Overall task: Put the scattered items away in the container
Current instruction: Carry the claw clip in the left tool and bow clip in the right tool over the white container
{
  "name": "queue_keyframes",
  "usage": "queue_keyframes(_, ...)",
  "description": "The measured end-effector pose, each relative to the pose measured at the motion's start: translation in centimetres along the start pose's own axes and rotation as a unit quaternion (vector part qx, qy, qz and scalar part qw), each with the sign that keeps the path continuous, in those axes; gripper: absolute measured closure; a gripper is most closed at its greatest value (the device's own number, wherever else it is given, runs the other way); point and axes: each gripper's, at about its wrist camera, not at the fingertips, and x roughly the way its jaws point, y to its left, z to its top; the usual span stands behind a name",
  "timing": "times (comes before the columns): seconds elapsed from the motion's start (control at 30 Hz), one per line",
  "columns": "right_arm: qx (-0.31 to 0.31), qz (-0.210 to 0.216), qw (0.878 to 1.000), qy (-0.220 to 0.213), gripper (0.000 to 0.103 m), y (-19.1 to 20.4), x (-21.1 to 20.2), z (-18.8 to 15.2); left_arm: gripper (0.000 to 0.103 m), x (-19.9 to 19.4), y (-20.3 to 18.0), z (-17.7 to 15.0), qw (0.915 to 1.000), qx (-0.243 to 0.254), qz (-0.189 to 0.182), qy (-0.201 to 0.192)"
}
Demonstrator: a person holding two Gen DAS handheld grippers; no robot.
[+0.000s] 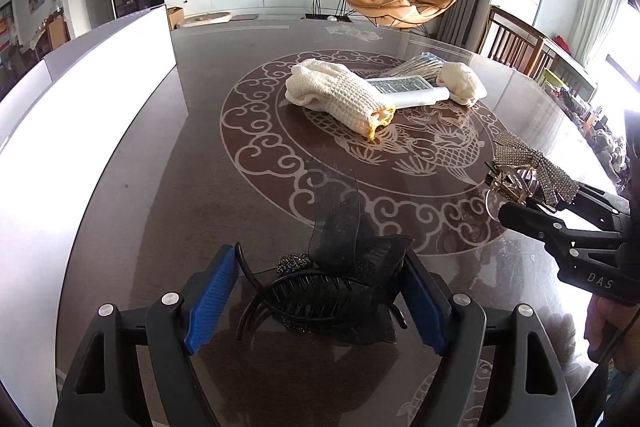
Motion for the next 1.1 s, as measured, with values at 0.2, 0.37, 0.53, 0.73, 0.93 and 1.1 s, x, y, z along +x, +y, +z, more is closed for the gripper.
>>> queue_keyframes(0.2, -0.031, 0.002, 0.999, -0.021, 0.053, 2.2, -1.4, 3.0, 0.026, -2.5, 0.7, 1.6, 0.9993, -0.018, -0.015, -0.030)
queue_keyframes(0.37, -0.043, 0.005, 0.998, -0.034, 0.053, 3.6, -2.6, 3.8, 0.026, -4.6, 2.3, 1.4, 0.9973, -0.041, -0.037, -0.050)
queue_keyframes(0.53, -0.058, 0.006, 0.998, -0.018, 0.053, 4.8, -2.0, 2.8, 0.026, -5.3, 2.9, 0.9, 0.9962, -0.055, -0.045, -0.051)
queue_keyframes(0.73, -0.072, 0.023, 0.997, -0.015, 0.053, 6.2, -1.7, 4.2, 0.026, -7.7, 4.1, 2.4, 0.9939, -0.073, -0.054, -0.063)
queue_keyframes(0.93, -0.117, 0.070, 0.989, -0.050, 0.053, 12.3, -1.8, 11.5, 0.026, -13.9, 11.6, 6.5, 0.9901, -0.097, 0.000, -0.102)
queue_keyframes(1.1, -0.155, 0.140, 0.975, -0.074, 0.053, 21.5, -0.5, 18.2, 0.026, -16.8, 22.1, 8.0, 0.9813, -0.149, 0.068, -0.101)
